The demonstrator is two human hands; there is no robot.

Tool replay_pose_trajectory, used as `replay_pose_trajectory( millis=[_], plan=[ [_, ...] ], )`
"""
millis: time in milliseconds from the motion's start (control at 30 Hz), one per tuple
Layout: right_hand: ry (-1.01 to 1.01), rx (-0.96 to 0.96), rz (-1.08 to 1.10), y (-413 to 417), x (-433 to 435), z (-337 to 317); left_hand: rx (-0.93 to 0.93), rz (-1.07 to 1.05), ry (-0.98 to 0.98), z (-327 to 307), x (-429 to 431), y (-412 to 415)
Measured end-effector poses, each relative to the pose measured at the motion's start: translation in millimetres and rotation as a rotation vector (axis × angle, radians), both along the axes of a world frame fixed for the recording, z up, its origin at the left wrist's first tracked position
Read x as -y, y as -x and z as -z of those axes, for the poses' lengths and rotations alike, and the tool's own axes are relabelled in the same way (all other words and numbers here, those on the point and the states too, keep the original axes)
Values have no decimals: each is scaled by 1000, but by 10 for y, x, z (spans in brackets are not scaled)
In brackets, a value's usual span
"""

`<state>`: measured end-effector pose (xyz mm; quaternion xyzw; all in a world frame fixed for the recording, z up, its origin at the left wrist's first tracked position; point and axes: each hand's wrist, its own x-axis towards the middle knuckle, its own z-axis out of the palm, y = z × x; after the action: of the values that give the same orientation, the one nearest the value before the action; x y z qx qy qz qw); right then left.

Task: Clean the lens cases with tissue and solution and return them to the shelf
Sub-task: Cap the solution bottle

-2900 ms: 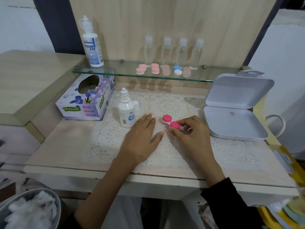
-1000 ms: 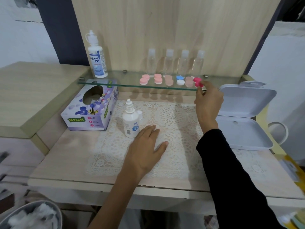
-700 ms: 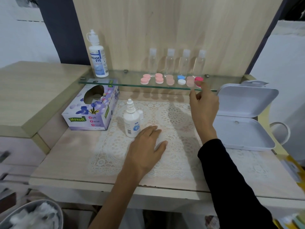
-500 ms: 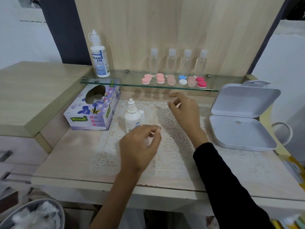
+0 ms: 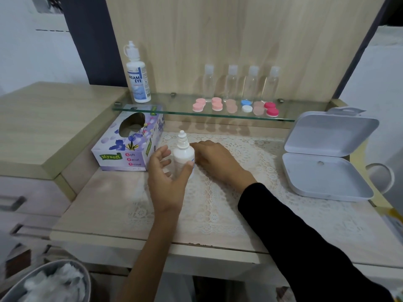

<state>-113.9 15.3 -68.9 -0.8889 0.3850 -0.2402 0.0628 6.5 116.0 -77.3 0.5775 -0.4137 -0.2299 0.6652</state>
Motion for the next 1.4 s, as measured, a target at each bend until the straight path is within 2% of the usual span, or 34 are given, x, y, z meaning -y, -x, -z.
replay_pose_trajectory(
  millis=[133, 200, 333, 433, 533, 733, 1200, 1400],
  plan=[
    [-86, 118, 0, 27, -26, 3, 43, 62, 3, -2, -7, 13],
    [-154, 280, 26, 34, -38, -46, 36, 112, 7, -9, -7, 17],
    [-263, 725, 31, 97, -173, -372, 51, 285, -2, -30, -25, 49],
    [-292, 853, -117, 206, -348, -640, 75, 412, -17, -59, -62, 87],
    [-271, 795, -184, 285, -490, -760, 94, 484, -27, -74, -78, 99],
    [-101, 566, -143, 393, -551, -674, 150, 556, -14, -110, -107, 115],
    [-45, 523, -143, 484, -558, -494, 127, 583, 4, -100, -99, 119],
    [-71, 537, -54, 460, -573, -483, 134, 585, 7, -105, -103, 116]
  ],
)
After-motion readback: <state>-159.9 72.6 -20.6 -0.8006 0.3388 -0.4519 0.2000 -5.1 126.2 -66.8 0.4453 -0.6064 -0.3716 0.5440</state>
